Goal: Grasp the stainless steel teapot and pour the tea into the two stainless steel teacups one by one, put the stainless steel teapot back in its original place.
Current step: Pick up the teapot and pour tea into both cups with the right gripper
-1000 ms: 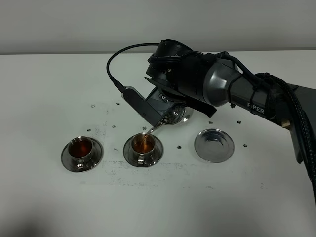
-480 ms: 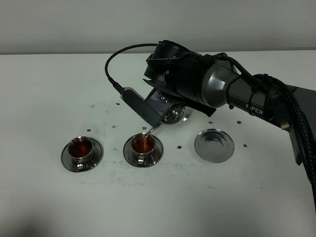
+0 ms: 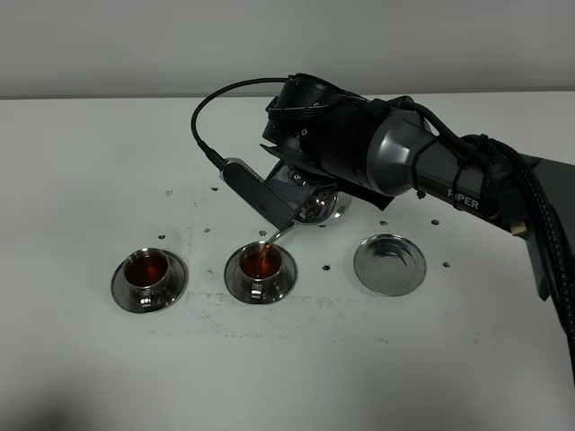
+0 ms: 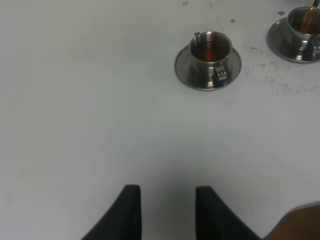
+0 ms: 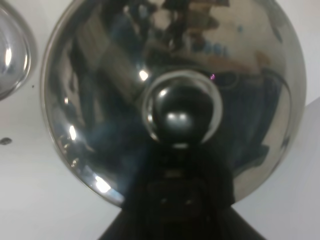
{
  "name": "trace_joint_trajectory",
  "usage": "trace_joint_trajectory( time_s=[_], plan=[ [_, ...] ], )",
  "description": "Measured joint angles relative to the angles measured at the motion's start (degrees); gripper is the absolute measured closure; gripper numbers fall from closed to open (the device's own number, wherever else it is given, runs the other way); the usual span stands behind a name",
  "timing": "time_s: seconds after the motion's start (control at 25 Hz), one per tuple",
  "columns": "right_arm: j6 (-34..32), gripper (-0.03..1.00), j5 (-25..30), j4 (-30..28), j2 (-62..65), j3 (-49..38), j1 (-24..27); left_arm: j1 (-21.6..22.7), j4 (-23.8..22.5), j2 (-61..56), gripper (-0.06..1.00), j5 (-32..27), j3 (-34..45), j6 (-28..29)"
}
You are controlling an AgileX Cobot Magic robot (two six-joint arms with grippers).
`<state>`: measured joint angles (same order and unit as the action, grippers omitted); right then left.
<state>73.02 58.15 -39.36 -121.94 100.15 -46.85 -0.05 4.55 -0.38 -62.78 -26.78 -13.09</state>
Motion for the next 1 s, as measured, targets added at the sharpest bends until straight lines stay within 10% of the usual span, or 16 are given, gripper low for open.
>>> trace_joint_trajectory(
  time_s=[1.0],
  plan=[
    [0.0,0.78,0.13,-1.42,0.0,0.0,-0.68,0.0,0.0,0.0,0.68,0.0,0.0,0.0]
  ],
)
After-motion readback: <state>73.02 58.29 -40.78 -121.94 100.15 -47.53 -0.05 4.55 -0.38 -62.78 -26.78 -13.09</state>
